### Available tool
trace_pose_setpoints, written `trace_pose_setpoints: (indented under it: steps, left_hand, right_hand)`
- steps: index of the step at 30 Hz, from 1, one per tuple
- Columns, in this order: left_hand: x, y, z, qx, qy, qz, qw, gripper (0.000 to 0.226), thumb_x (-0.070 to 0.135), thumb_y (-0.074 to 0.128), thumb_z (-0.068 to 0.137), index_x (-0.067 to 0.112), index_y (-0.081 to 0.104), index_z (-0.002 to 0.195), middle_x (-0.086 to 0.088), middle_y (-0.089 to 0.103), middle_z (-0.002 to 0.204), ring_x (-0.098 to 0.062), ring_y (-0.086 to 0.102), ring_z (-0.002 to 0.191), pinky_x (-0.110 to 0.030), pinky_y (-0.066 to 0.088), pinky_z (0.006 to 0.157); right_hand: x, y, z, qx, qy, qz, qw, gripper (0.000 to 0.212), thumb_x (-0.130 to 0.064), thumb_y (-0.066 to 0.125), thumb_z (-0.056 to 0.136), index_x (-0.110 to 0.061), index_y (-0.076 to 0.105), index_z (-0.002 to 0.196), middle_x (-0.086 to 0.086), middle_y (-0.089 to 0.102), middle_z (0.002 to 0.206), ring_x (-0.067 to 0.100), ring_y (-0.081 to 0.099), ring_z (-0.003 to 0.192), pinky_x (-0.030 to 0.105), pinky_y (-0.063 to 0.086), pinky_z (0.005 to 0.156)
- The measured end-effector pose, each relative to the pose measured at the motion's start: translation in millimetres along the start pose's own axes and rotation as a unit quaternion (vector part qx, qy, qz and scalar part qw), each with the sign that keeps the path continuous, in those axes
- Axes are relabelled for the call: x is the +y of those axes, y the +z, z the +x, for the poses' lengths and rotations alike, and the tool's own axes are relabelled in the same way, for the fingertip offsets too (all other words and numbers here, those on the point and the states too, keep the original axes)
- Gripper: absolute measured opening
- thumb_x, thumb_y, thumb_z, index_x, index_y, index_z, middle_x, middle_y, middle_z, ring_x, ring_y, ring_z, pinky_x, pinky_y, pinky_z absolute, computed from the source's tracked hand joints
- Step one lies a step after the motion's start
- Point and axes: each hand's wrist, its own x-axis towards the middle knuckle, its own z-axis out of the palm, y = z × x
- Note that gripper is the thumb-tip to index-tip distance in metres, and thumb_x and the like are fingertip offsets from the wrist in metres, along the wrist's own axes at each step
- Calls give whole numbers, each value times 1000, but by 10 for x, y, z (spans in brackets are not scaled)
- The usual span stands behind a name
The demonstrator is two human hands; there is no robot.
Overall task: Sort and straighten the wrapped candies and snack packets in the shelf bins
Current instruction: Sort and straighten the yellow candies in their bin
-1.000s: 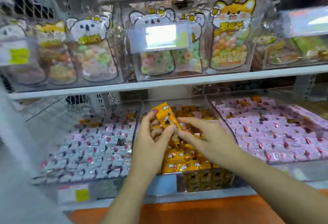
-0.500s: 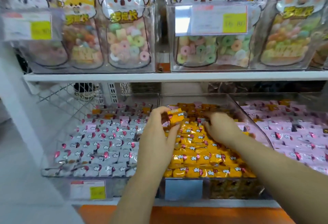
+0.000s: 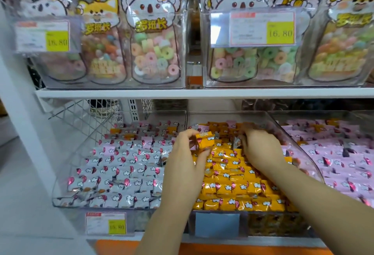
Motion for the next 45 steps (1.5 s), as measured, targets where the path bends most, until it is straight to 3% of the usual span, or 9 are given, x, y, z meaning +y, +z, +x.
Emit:
trace_pose_setpoints:
  steps: [4,16,21,25,30,33,36,40,45]
  left_hand:
    - [4,4,4,1,8,-3,1000,33,31,59,90,44,35,107,17,55,110,-1,55,101,-18,48,82]
    - [301,176,-137,0,59,47,997,34,35,58,90,46,32,108,18,55,102,-5,59,85,-28,53,73]
    - [442,273,-170,21,59,56,996,47,34,60,89,43,34,126,26,52,96,12,52,74,-17,47,69]
    - [495,366,-56,16,21,36,999,42,30,59,90,40,35,124,18,59,94,7,55,75,-7,41,56]
    - [494,567,278,6,-12,42,999,25,30,63,88,23,44,103,11,60,91,-7,58,88,-14,39,64]
    - [504,677,386,-23,-8,79,997,22,29,60,90,21,45,105,7,56,87,-7,53,80,-14,36,58]
    - [483,753,433,-42,0,108,993,21,28,58,92,19,44,104,7,51,79,-7,49,71,-10,35,52]
    - [479,786,506,-64,18,168,984,34,27,55,94,14,43,123,2,53,85,-10,45,73,-15,31,55]
    - [488,717,636,-111,17,247,962,43,29,50,96,12,35,132,1,49,81,-14,46,71,-20,29,49]
  right_hand:
    - [-34,-81,-35,49,10,40,998,14,-19,41,98,-13,52,104,7,59,84,26,56,71,27,26,48]
    - [382,-688,-544,144,38,307,940,9,-9,48,95,-17,48,90,-6,58,78,-1,54,57,9,37,49]
    - [529,-686,-626,156,122,348,916,6,-8,50,94,-12,50,89,-4,56,73,1,50,57,6,36,46]
    - [568,-552,-682,171,161,383,893,7,-11,49,96,-15,48,90,-8,54,69,4,49,60,10,37,47]
    - [521,-561,-721,129,129,411,893,11,-5,52,91,-15,47,93,-4,54,71,-1,50,55,13,39,47]
    - [534,-539,-737,68,90,406,907,22,-9,55,87,-25,47,101,-6,53,85,2,52,74,14,44,57]
    - [588,-474,-718,57,41,318,946,7,-31,48,79,-28,53,82,-12,51,87,8,47,89,18,38,73]
    - [601,-434,-694,49,27,267,962,18,-36,58,79,-25,53,67,-13,53,86,7,43,93,16,32,74]
    - [628,-424,-674,15,34,249,968,13,-41,66,80,-31,57,81,-11,56,100,3,38,107,20,33,85]
